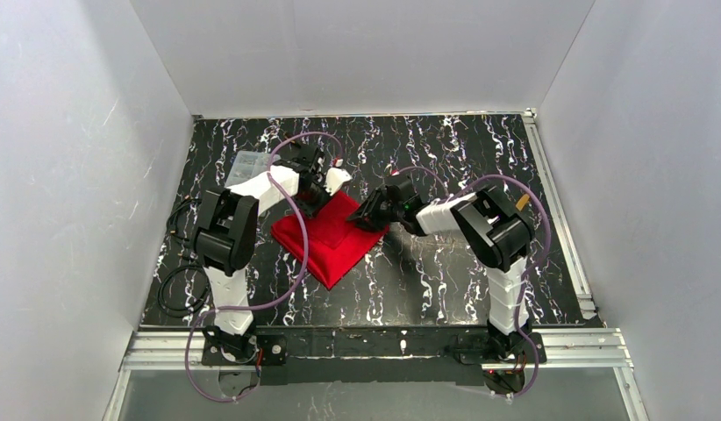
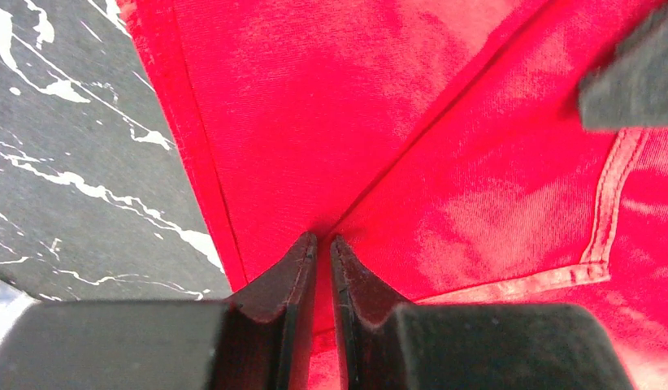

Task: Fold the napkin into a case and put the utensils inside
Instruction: Fold the top corner of the square-folded napkin at the center of the board.

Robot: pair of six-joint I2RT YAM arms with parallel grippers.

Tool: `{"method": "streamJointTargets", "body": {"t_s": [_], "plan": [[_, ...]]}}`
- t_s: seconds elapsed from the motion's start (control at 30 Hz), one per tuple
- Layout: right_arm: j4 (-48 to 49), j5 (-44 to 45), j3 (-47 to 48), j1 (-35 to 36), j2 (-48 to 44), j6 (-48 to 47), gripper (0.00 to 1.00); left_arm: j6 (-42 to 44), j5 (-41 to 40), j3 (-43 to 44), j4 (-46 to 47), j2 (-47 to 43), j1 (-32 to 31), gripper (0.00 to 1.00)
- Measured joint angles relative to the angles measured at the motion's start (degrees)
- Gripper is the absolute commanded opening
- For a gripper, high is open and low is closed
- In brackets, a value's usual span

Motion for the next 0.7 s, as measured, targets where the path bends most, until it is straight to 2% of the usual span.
{"method": "streamJointTargets", "body": {"t_s": [0.17,0.27,0.43,0.6,0.7], "plan": [[-3.3,-1.1,0.1,-2.6,-1.6,-3.6,0.51,-0.4,1.6,-2.4,-0.6,-1.7,0.0,0.11],[-7.4,-2.2,2.3,-3.7,-2.0,-7.2,0.55,-1.2,2.6,-3.5,-0.9,-2.6,0.0,0.11],[-18.8,-3.0,8.0,-4.7,-2.3,-16.6,0.55,-3.9,4.2,-3.8,-2.5,-2.9,0.0,0.11],[-26.9,-4.0,8.6,-5.6,-4.3,-21.3,0.55,-8.3,7.9,-4.0,-4.9,-3.0,0.0,0.11],[-31.6,-1.7,6.6,-5.2,-9.4,-22.2,0.55,-10.4,9.0,-4.3,-5.6,-3.1,0.0,0.11]]}}
